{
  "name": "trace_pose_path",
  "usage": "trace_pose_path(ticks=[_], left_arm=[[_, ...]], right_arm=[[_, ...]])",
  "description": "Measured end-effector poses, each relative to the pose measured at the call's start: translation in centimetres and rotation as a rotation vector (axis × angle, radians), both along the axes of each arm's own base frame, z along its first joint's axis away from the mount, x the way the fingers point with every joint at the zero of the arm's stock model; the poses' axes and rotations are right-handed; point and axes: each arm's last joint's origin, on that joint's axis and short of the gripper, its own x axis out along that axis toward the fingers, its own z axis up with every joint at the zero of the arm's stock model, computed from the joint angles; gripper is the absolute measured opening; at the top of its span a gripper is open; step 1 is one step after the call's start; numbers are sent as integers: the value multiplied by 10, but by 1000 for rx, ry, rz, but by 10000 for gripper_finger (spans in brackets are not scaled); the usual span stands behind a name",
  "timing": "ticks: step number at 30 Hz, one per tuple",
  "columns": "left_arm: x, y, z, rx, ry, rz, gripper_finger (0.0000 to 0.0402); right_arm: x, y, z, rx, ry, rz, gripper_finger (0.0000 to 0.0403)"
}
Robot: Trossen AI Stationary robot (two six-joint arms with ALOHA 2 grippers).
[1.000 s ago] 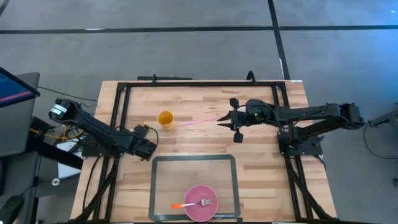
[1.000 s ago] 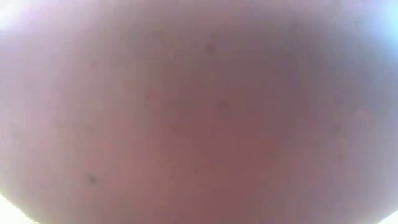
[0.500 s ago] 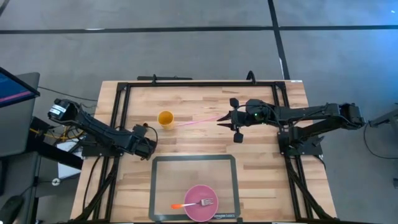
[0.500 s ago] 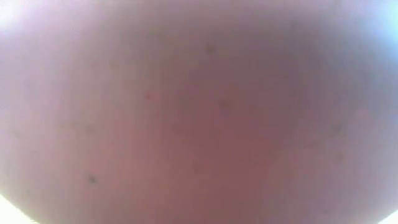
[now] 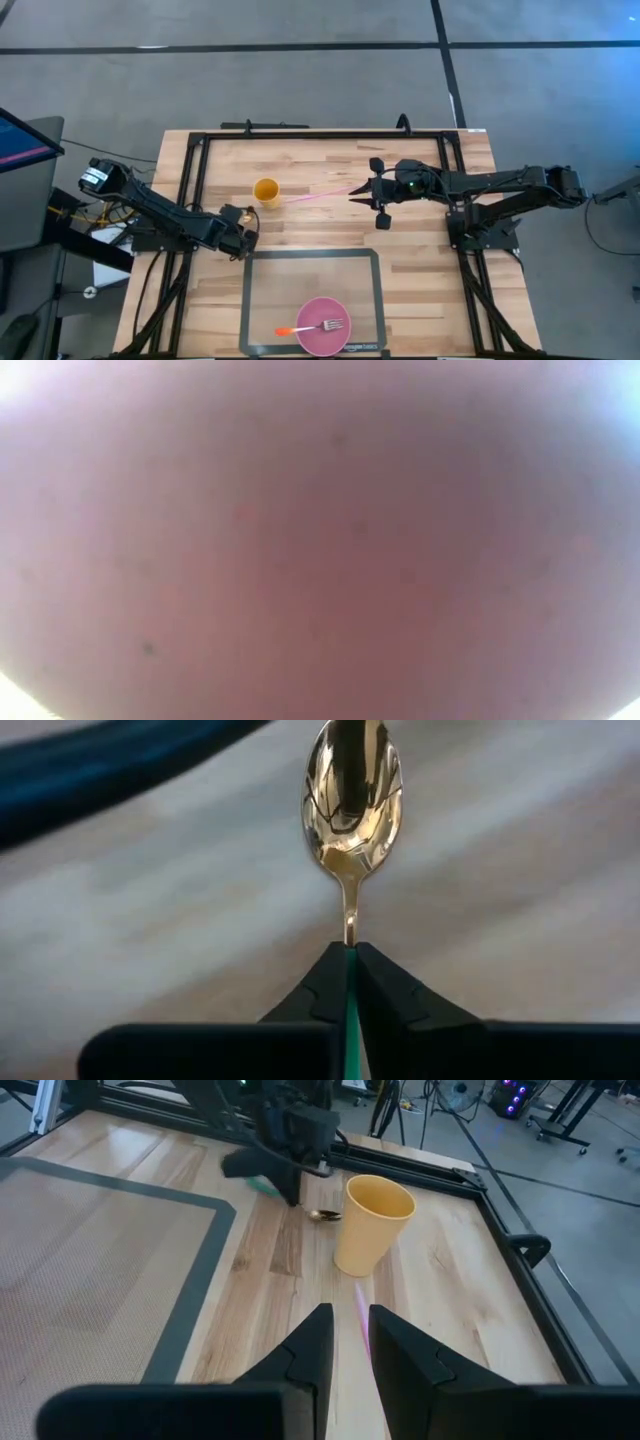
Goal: Pick & Place Utensil
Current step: Put the green spoon into the pink bowl on the transparent mat
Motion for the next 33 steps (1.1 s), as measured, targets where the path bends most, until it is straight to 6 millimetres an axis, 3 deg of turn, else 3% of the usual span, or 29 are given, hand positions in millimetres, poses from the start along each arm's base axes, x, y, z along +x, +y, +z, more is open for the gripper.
trace_pose_path(ticks=[10,15,22,33], left_arm=[[15,-27,25,-214,-96,-134,10],[33,-48,42,-298,-339,-318,10],[51,-68,70,-286,-692,-503,10],[74,-84,74,-304,-849,-627,13]], right_arm=[[0,0,0,24,-1,-9,61],[0,0,0,24,-1,-10,61],[0,0,0,24,-1,-10,61],[0,0,1,23,-10,-10,61]])
